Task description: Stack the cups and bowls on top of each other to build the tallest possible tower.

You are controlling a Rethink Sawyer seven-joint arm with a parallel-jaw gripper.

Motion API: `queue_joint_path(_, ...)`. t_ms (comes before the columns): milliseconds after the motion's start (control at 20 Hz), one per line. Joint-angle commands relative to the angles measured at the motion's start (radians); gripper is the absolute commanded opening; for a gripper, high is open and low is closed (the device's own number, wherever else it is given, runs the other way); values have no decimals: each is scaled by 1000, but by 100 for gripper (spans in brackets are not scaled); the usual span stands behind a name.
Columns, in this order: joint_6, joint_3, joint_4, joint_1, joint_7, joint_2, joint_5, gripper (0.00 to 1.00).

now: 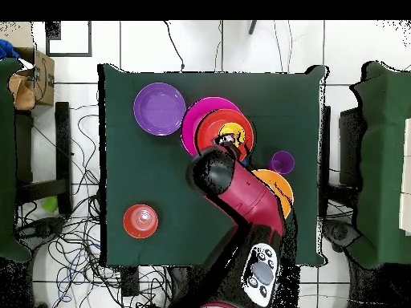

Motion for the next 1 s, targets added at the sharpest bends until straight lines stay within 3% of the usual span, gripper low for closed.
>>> queue_joint_path(50, 18, 94, 44, 11, 179, 46, 10, 0)
queue_joint_path(350, 72, 77, 67, 46, 215, 28, 30, 0)
queue_joint_path(1000, 53, 86, 87, 47, 205, 17, 39, 0)
